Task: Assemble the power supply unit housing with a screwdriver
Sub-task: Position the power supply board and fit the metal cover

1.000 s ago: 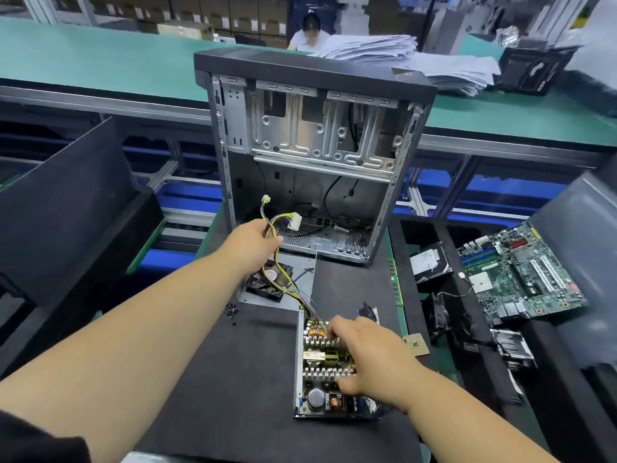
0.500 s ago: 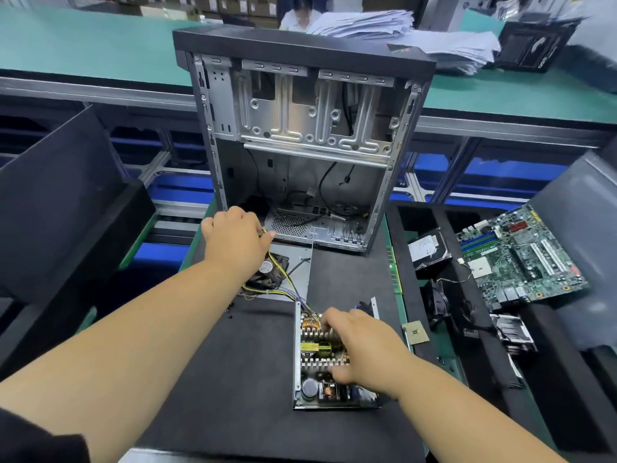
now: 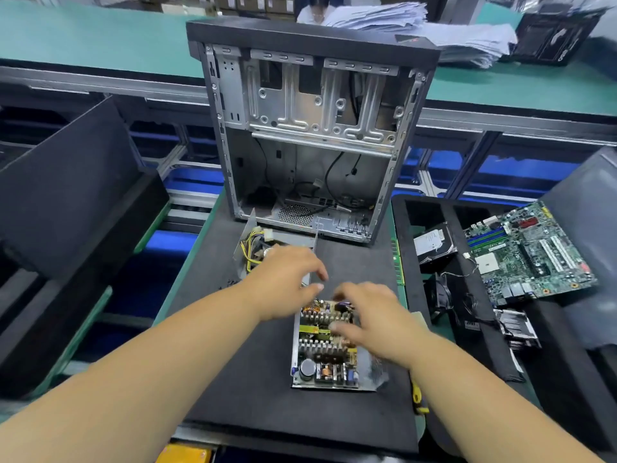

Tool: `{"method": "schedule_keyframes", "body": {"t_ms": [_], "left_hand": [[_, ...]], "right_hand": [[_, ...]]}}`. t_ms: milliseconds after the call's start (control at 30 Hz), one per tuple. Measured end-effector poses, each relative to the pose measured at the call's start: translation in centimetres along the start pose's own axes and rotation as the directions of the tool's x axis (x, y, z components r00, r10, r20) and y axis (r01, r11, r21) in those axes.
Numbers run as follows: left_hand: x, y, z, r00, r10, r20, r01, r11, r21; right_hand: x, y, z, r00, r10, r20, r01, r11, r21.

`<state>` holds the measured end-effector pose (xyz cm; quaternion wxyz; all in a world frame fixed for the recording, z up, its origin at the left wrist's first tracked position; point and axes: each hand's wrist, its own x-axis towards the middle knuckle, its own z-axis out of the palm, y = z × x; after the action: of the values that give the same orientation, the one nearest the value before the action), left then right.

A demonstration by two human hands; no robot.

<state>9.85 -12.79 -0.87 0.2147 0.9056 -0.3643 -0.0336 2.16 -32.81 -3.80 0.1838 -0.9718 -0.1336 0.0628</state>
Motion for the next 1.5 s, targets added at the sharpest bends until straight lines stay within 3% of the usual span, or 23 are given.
{"method": "schedule_keyframes", "body": {"t_ms": [100, 267, 467, 633, 933, 1133, 1233, 1333, 1500], "left_hand": [[-1.0, 0.6, 1.2, 0.997, -0.032, 0.069, 0.031, 0.999, 0.021], [-1.6, 1.6, 2.1, 0.989, -0.070, 0.130, 0.057, 0.993, 0.099], [-2.5, 2.7, 3.8, 0.958, -0.093, 0.273, 0.031, 0.974, 0.223], [-3.6, 2.8, 5.7, 0.978, -0.109, 0.175, 0.110, 0.994, 0.007], [-4.0, 2.6, 6.2, 0.980, -0.132, 0.146, 0.147, 0.985, -0.093], [-3.9, 2.5, 6.2, 0.982, -0.127, 0.141, 0.137, 0.988, -0.069], [-3.9, 2.5, 5.9, 0.982, -0.115, 0.149, 0.118, 0.993, -0.010], [-3.9, 2.6, 5.6, 0.986, -0.088, 0.138, 0.081, 0.995, 0.056], [-3.3, 3.4, 5.0, 0.994, -0.106, 0.033, 0.107, 0.993, -0.041]], "right_hand": [[0.1, 1.5, -1.9, 0.989, 0.101, -0.111, -0.097, 0.994, 0.046], [0.7, 3.2, -2.8, 0.986, 0.155, -0.060, -0.153, 0.988, 0.032], [3.3, 2.5, -2.7, 0.973, 0.148, 0.178, -0.082, 0.940, -0.332], [4.9, 2.5, -2.5, 0.926, 0.228, 0.300, -0.045, 0.857, -0.513], [5.6, 2.7, -1.2, 0.948, 0.202, 0.247, -0.030, 0.828, -0.560], [4.7, 3.2, -1.5, 0.936, 0.239, 0.257, -0.093, 0.876, -0.473], [2.7, 4.2, -2.5, 0.976, 0.208, 0.071, -0.180, 0.942, -0.282], [-0.3, 5.8, -3.2, 0.941, 0.316, -0.121, -0.315, 0.949, 0.027], [-5.3, 7.5, -1.8, 0.845, 0.535, 0.013, -0.535, 0.844, 0.027]]}}
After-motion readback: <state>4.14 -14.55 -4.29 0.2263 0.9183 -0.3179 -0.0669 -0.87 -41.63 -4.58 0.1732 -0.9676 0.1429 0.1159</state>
